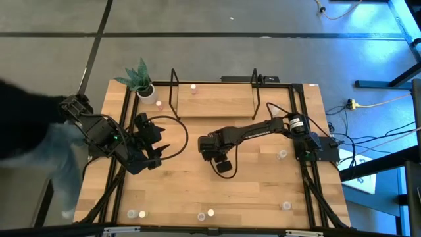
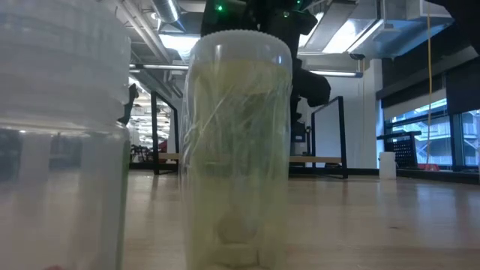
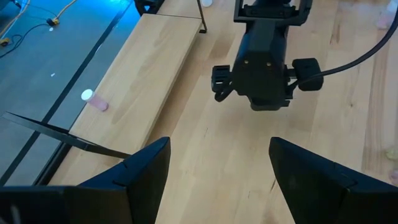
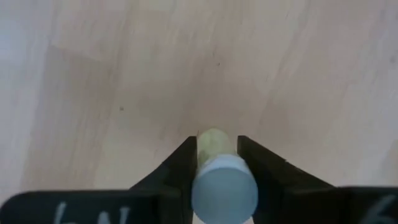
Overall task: Pick and place medicine bottles onto shelf by color
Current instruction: Put the top yellow pill bottle on the shelf
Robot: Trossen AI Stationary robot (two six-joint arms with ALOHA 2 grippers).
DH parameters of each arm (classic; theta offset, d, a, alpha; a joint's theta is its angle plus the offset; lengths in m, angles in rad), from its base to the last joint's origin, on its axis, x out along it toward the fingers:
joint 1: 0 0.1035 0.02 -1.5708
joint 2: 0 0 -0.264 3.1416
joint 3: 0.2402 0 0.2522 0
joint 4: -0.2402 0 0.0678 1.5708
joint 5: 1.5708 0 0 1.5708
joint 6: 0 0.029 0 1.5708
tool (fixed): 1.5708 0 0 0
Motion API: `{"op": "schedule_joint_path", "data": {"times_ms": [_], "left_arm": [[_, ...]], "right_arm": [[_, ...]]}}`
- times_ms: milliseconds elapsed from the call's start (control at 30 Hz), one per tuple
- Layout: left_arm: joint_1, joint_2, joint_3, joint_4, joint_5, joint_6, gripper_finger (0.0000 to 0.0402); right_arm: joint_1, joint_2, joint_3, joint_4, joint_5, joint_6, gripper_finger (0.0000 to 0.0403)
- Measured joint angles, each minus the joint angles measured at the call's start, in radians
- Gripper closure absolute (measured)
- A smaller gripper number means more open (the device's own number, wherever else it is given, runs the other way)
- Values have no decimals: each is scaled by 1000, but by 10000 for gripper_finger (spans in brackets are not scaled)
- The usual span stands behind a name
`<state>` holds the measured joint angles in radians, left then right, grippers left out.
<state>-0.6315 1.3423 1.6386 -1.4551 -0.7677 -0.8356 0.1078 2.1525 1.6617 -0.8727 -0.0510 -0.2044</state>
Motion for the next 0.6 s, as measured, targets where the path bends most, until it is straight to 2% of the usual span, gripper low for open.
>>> {"op": "schedule_joint_path", "data": {"times_ms": [100, 267, 600], "left_arm": [[0, 0, 0, 0, 0, 0, 134], [0, 0, 0, 0, 0, 0, 134], [0, 0, 0, 0, 0, 0, 134]], "right_arm": [[0, 0, 9, -10, -42, 39, 300], [-2, -6, 53, -52, -48, 63, 290], [-68, -7, 313, -204, -50, 105, 298]]}}
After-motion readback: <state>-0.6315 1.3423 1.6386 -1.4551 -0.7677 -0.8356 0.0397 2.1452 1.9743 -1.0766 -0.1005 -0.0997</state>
